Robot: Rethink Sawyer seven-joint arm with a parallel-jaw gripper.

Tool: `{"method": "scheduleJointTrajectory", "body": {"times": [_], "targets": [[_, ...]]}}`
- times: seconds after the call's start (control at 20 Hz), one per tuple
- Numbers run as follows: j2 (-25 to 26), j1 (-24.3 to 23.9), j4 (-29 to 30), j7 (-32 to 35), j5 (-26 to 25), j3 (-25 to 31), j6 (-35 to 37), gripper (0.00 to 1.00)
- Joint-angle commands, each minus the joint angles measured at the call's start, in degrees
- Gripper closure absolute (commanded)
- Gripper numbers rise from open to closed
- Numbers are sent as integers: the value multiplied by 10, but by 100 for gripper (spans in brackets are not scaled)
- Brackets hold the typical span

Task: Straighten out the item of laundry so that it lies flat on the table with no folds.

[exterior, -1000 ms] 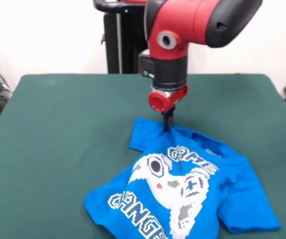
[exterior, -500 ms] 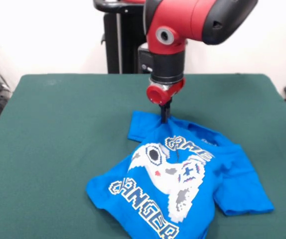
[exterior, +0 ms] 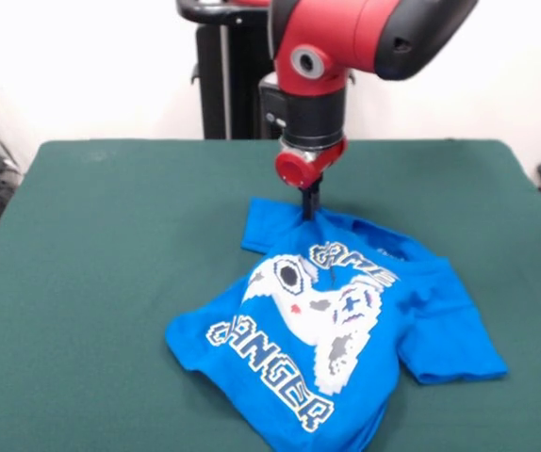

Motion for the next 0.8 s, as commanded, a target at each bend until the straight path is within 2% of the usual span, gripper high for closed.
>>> {"method": "scheduleJointTrajectory", "body": {"times": [0.05,0.55,0.8], "targets": [[25,8,69,-209,-15,137,-13,100],[3,11,100,-216,-19,147,-8,100],[-12,-6,116,-251,-14,160,1,100]]}}
